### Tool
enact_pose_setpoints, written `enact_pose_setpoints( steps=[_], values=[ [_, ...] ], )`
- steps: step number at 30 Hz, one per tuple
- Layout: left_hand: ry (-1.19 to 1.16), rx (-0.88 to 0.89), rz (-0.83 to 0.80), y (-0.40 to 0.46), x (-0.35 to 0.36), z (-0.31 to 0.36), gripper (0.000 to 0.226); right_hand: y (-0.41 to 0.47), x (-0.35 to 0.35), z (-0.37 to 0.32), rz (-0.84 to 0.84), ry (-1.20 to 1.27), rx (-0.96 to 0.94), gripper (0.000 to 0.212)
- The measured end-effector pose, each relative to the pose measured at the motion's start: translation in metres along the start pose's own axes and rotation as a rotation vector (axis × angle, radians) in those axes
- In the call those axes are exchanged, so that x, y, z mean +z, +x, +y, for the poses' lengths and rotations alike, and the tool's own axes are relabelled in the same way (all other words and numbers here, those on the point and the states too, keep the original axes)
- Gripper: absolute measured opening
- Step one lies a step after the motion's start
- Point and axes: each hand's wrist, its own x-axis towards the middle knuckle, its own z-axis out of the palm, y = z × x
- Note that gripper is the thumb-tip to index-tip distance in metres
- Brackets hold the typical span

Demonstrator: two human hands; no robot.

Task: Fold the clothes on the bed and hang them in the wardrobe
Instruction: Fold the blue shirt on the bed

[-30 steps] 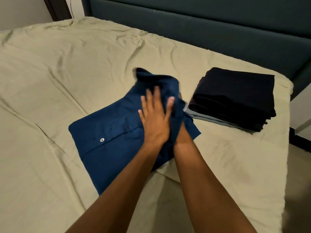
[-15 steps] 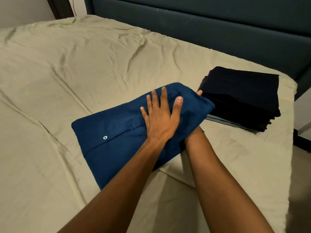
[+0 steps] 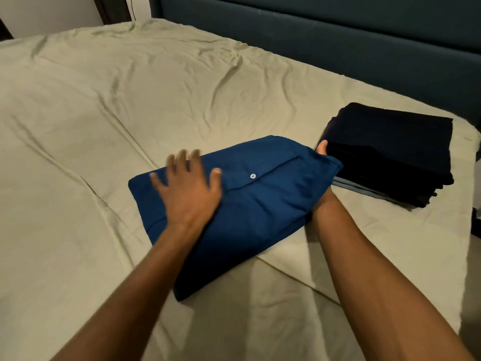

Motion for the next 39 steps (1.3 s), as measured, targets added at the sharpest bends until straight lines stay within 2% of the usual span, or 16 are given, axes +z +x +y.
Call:
enact_pose_setpoints(
  steps=[3,5,11,13,15,17,20,23,27,30,36,39],
  values=[
    [0.121,-0.206,-0.023,0.03,-0.008,-0.054,0.055,0.004,-0.001,-0.004,-0.028,-0.046,0.033,0.067],
    [0.173,-0.265,-0.063,0.044,-0.011,-0.075,0.057,0.006,-0.003,-0.006,-0.032,-0.067,0.043,0.068],
    [0.126,-0.114,-0.095,0.046,-0.018,-0.117,0.058,0.007,-0.005,-0.019,-0.027,-0.139,0.116,0.083],
    [0.093,-0.164,-0.125,0.042,-0.024,-0.125,0.055,0.006,-0.014,-0.027,-0.022,-0.2,0.144,0.075],
    [-0.02,-0.311,-0.093,0.035,-0.034,-0.128,0.056,0.002,-0.019,-0.04,-0.001,-0.405,0.15,0.06],
    [-0.139,-0.455,-0.1,0.02,-0.047,-0.129,0.063,0.001,-0.024,-0.052,0.104,-0.705,0.089,0.054],
    [-0.397,-0.59,-0.255,-0.017,-0.065,-0.117,0.064,0.008,-0.03,-0.054,0.192,-1.061,0.0,0.054],
    [-0.692,-0.687,-0.445,-0.044,-0.074,-0.092,0.051,0.011,-0.026,-0.042,0.118,-1.25,0.01,0.059],
    [-0.994,-0.843,-0.499,-0.047,-0.071,-0.072,0.028,0.011,-0.016,-0.03,0.048,-1.154,0.088,0.055],
    [-1.148,-0.91,-0.468,-0.043,-0.068,-0.068,0.027,0.009,-0.021,-0.022,0.098,-1.004,0.094,0.054],
    [-1.244,-0.745,-0.414,-0.011,-0.099,-0.057,0.032,-0.019,-0.033,-0.016,0.107,-0.705,0.147,0.03],
    [-1.212,-0.588,-0.441,0.014,-0.131,-0.031,0.015,-0.032,-0.037,-0.004,0.099,-0.572,0.197,0.036]
  ],
)
